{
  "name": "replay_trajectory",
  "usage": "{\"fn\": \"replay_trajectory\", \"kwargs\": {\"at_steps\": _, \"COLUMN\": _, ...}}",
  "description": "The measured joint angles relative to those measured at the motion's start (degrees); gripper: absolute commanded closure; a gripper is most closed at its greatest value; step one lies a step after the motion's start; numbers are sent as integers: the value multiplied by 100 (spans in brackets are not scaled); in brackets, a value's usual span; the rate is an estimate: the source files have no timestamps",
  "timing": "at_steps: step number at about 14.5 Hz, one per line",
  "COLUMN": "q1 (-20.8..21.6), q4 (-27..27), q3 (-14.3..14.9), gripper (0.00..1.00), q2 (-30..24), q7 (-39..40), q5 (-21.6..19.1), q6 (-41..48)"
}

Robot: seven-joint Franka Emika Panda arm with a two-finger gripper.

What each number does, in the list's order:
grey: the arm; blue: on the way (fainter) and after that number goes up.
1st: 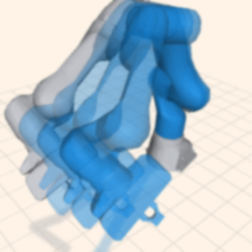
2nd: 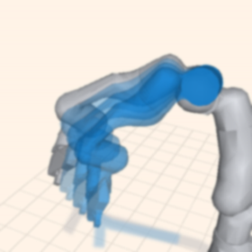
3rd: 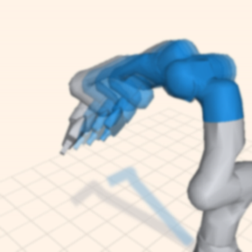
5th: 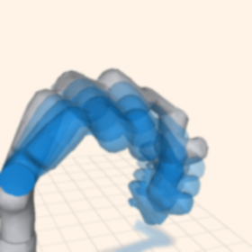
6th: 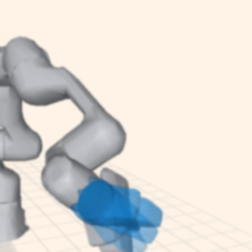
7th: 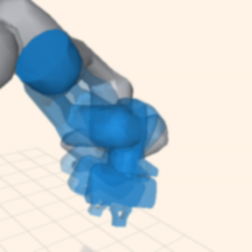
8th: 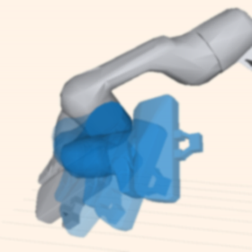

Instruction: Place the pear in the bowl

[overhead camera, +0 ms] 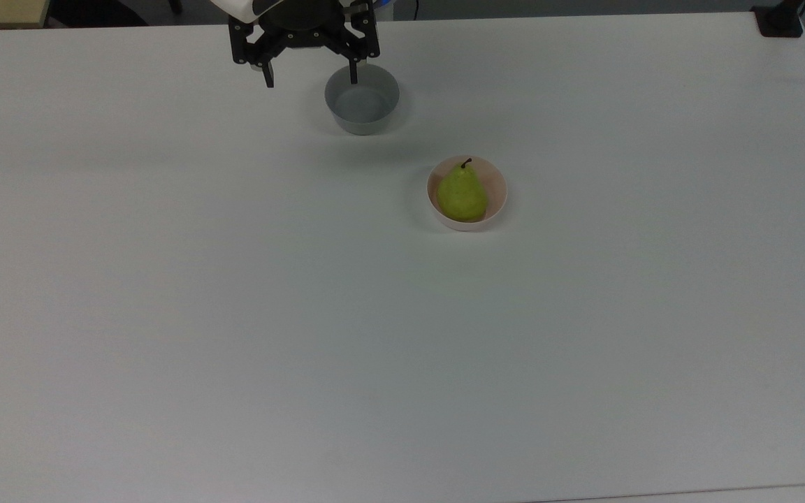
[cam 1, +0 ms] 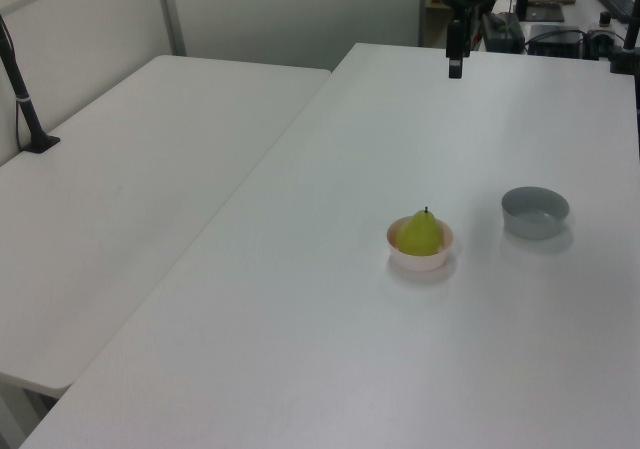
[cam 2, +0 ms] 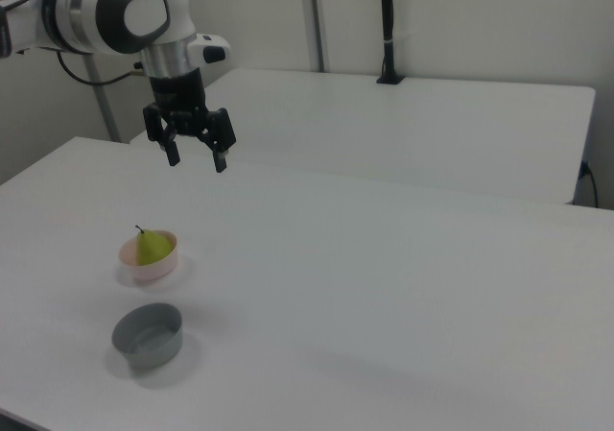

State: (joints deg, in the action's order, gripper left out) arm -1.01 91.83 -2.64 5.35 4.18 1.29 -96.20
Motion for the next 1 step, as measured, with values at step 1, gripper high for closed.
{"fn": "replay_trajectory", "kwargs": {"at_steps": 1, "q1": -15, "q4": 6, "q3": 0, "gripper": 0, "q2": 0, "q7": 0, "q5": -2, "q6": 0}}
